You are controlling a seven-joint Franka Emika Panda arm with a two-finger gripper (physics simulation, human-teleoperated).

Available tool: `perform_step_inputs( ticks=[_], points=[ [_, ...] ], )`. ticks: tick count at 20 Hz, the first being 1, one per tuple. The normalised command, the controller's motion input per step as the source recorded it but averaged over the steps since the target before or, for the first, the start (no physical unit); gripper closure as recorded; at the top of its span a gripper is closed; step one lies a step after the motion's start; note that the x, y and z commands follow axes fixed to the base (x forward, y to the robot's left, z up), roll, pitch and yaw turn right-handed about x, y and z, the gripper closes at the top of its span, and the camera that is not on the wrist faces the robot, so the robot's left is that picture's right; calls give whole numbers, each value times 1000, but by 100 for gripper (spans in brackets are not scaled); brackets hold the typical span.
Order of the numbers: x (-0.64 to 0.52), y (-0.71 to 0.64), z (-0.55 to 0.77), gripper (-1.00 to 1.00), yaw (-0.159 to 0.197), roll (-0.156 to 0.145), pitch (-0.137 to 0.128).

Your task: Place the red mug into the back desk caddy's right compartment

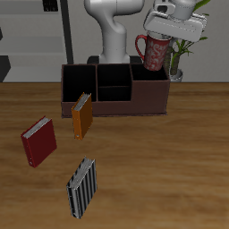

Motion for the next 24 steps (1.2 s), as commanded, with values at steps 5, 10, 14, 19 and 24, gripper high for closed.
perform_step_inputs(
  ticks=[5, 10, 14, 19, 24],
  points=[
    [-49, 36, -156, 100, -38, 19, 22],
    [78, 20, -159, 100, -23, 12, 22],
    [105, -34, -149, 100, -22, 0, 29],
    [105, -27, -149, 100, -18, -2, 19],
    [55, 8, -232, 100, -24, 14, 48]
  ],
)
